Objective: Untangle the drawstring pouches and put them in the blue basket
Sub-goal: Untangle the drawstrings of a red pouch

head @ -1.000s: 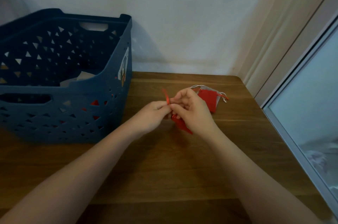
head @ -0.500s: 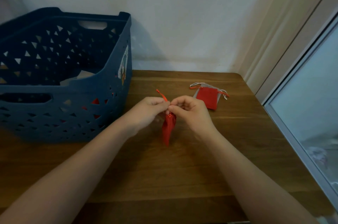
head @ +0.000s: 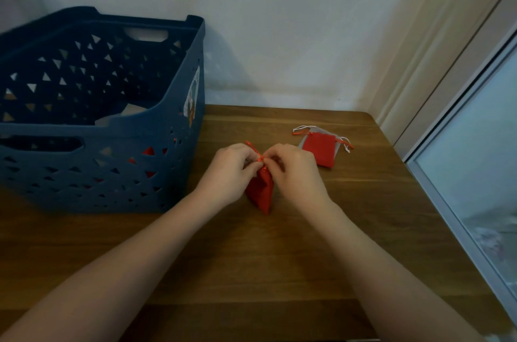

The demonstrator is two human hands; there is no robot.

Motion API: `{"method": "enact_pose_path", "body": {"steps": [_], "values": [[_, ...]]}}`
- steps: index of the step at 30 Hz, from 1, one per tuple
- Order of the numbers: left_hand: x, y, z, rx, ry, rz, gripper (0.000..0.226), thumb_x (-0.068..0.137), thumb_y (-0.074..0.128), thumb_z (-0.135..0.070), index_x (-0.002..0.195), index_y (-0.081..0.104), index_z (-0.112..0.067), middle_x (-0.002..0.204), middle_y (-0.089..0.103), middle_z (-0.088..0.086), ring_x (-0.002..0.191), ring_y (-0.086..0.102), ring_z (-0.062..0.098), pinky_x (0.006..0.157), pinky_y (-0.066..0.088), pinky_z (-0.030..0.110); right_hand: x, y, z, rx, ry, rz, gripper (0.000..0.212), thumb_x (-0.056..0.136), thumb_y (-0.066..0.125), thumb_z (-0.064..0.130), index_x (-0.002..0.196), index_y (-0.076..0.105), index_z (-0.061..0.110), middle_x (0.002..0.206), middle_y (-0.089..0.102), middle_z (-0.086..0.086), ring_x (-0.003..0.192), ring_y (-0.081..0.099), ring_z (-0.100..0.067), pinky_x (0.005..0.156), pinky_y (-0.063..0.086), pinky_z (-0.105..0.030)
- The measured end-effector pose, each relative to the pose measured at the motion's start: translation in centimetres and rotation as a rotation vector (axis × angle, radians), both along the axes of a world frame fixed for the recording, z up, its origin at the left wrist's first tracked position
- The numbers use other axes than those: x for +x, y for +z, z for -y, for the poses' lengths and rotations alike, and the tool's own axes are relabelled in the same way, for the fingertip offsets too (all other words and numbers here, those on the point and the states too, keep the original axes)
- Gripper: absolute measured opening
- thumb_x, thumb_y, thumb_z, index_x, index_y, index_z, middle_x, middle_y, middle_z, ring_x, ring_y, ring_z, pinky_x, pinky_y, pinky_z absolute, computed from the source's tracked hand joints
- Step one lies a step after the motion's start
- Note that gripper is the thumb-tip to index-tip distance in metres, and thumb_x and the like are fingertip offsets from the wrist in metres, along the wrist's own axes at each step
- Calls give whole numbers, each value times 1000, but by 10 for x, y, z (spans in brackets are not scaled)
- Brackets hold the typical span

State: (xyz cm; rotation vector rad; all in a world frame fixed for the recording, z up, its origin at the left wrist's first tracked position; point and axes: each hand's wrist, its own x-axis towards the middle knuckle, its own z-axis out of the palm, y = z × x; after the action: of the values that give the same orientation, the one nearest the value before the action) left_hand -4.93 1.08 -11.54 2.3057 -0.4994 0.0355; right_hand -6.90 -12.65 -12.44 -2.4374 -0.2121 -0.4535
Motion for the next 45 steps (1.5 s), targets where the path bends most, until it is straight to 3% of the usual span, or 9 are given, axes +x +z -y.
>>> {"method": "enact_pose_path", "body": {"steps": [3, 5, 9, 13, 19, 24, 28, 38, 45], "values": [[1, 0, 0, 43, 51, 55, 13, 92, 55, -19, 103, 63, -19, 100, 54, -8, 94, 54, 6, 86, 48, 24, 1, -5, -1, -434, 83, 188, 17, 76, 70, 1, 91, 65, 5, 86, 62, -11, 82, 60, -27, 69, 50, -35], [-1, -1, -1, 68, 42, 94, 16, 92, 54, -19, 106, 62, -19, 101, 50, -11, 95, 52, 5, 86, 46, 21, 1, -4, 1, -515, 115, 198, 17, 76, 70, 2, 92, 64, 6, 85, 62, -10, 81, 59, -25, 69, 50, -34], [-3, -2, -4, 14, -11, 134, 15, 92, 53, -17, 104, 60, -21, 95, 48, -16, 86, 50, 0, 75, 44, 14, -3, 10, 6, 98, 190, -182, 11, 93, 53, 15, 89, 62, 19, 80, 62, 4, 72, 56, -5, 67, 44, -21], [-4, 3, -1, -163, 32, 83, 13, 90, 58, -16, 97, 54, -26, 94, 58, -10, 89, 59, 5, 78, 53, 24, -4, 19, 10, 756, 181, -492, 21, 93, 50, 6, 79, 62, 15, 65, 54, 3, 57, 47, -5, 55, 37, -18], [-7, 5, -2, -117, -68, 209, 14, 89, 59, -21, 97, 53, -30, 88, 48, -22, 84, 54, -4, 70, 47, 9, -3, 25, 13, 847, 166, -521, 16, 92, 50, 4, 81, 62, 8, 67, 53, -2, 60, 47, -10, 58, 38, -21], [1, 1, -4, 0, -70, 266, 5, 92, 53, -22, 88, 51, -26, 82, 45, -18, 77, 49, -1, 66, 40, 13, -1, 23, 14, 810, 146, -496, 14, 90, 52, 1, 87, 60, 12, 70, 56, -1, 61, 50, -9, 57, 41, -19], [8, -8, -4, 29, 56, 180, 12, 93, 53, -16, 84, 51, -24, 79, 52, -10, 74, 52, 2, 63, 35, 13, 6, 12, 17, 1026, -8, -372, 30, 83, 45, -12, 77, 48, 17, 62, 47, 1, 57, 43, -10, 54, 33, -22], [9, -2, -3, -125, 99, -130, 11, 94, 51, -20, 86, 57, -24, 82, 63, -6, 79, 59, 3, 69, 44, 19, 8, 8, 14, 968, -80, -338, 29, 84, 45, -10, 77, 51, 18, 62, 46, 3, 55, 41, -9, 50, 33, -19], [1, 19, -9, -592, 36, -265, 11, 94, 51, -14, 87, 59, -17, 84, 65, 0, 77, 64, 9, 71, 53, 21, 0, 19, 7, 590, 201, -329, 32, 90, 59, 14, 119, 54, 25, 84, 60, 8, 71, 57, -2, 61, 44, -14]]}}
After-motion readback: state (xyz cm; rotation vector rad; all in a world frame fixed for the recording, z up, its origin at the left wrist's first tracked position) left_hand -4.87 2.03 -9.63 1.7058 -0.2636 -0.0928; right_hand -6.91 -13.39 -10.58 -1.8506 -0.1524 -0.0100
